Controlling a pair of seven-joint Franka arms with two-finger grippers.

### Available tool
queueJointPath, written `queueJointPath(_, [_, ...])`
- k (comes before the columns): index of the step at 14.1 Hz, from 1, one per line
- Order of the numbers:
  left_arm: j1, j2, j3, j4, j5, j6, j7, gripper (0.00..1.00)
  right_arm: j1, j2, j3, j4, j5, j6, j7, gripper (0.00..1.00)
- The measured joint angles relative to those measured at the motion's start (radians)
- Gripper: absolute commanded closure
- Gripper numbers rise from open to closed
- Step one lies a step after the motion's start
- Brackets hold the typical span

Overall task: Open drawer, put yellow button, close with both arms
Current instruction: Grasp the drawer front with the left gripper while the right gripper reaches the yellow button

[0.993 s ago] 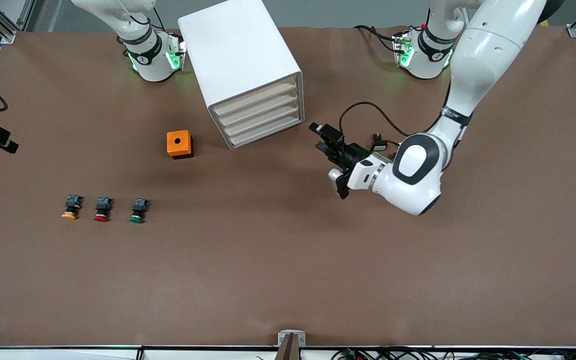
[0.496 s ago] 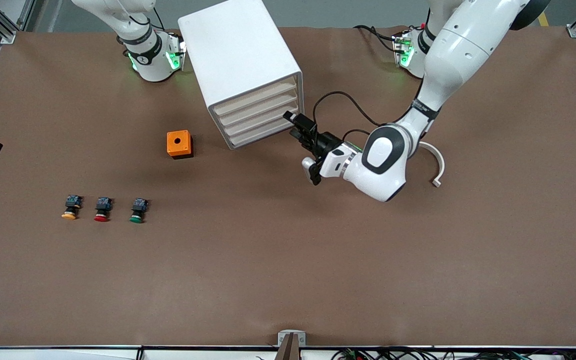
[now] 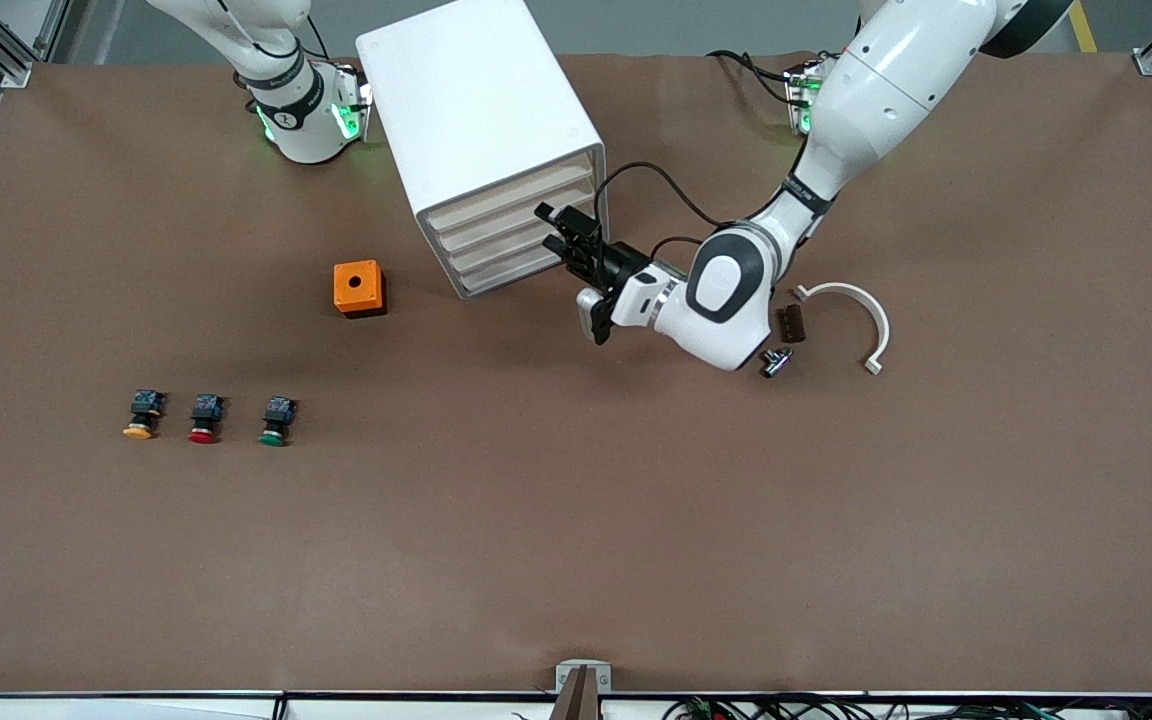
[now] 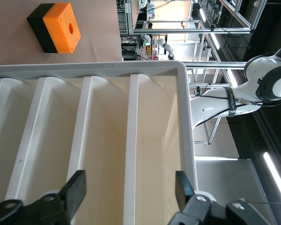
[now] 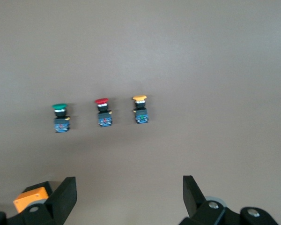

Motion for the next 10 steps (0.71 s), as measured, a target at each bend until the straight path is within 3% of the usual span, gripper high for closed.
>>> queueJointPath(10, [-0.109,0.0,-0.003,-0.06,-0.173,0.117,0.073,0.37,-0.104,0.205,0.0,-0.007,-0.005,0.181,-0.167,0.0])
